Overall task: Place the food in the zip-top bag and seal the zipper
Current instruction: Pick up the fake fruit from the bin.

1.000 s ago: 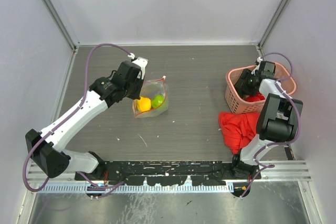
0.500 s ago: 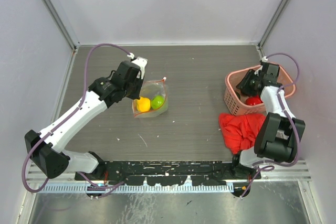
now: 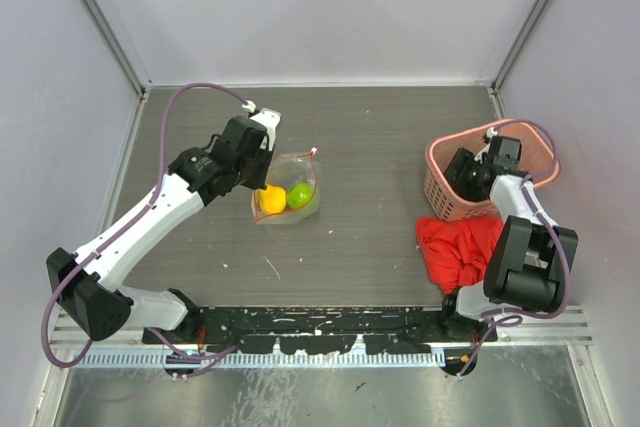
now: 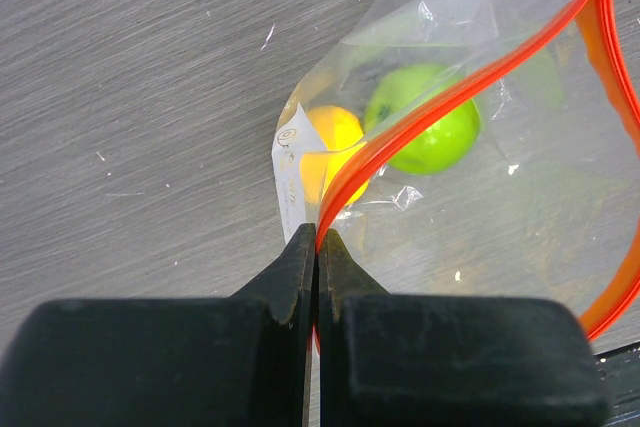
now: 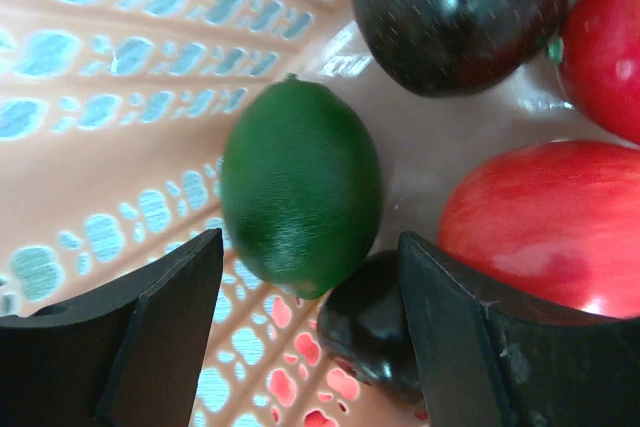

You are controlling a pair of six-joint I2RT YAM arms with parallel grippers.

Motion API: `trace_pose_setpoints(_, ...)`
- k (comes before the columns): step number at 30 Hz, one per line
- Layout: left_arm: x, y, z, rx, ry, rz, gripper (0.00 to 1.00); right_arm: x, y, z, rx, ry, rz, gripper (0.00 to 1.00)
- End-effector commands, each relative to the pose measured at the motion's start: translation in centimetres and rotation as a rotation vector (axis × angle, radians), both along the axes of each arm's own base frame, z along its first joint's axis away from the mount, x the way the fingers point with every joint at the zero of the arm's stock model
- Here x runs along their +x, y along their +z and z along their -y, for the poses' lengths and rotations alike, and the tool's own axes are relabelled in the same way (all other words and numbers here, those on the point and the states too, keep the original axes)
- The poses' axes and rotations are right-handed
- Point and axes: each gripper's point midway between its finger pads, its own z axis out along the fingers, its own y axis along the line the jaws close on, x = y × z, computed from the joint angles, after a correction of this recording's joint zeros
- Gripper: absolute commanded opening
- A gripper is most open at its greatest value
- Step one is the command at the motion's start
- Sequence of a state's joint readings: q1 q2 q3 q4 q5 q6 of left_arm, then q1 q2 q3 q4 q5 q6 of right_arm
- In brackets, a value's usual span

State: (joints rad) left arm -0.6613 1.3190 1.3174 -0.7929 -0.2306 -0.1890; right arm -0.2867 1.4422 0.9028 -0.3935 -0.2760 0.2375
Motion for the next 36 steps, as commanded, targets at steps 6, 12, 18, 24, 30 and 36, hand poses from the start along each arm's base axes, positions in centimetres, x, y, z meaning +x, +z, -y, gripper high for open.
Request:
trace_pose_setpoints(6, 0.3, 1.7, 0.4, -0.045, -0.011, 0.056, 0.0, 0.8, -2.7, -0.7, 0.007, 0.035, 0.034, 0.78)
trace_pose_setpoints(12, 0.3, 1.7, 0.4, -0.044, -0.011, 0.058, 0.0, 0.9, -4.4, -0.9, 0.018, 0.036, 0.021, 0.8)
trace_pose_setpoints(18, 0.3, 1.8, 0.4, -0.046, -0.011, 0.059, 0.0, 1.5, -3.5, -0.7, 0.008, 0.031, 0.061, 0.73)
trace_pose_setpoints(24, 0.3, 1.7, 0.5, -0.047, -0.012, 0.057, 0.0, 2.1, 0.4, -0.3, -0.026, 0.008, 0.162, 0.59)
trace_pose_setpoints(30, 0.2, 1.7, 0.6, -0.052, -0.017, 0.052, 0.0, 2.0, 3.7, -0.3, -0.043, -0.001, 0.229, 0.51)
trace_pose_setpoints(36, 0.2, 1.7, 0.8, -0.058, -0.022, 0.048, 0.0, 1.2, 6.8, 0.1, -0.085, -0.04, 0.278, 0.47)
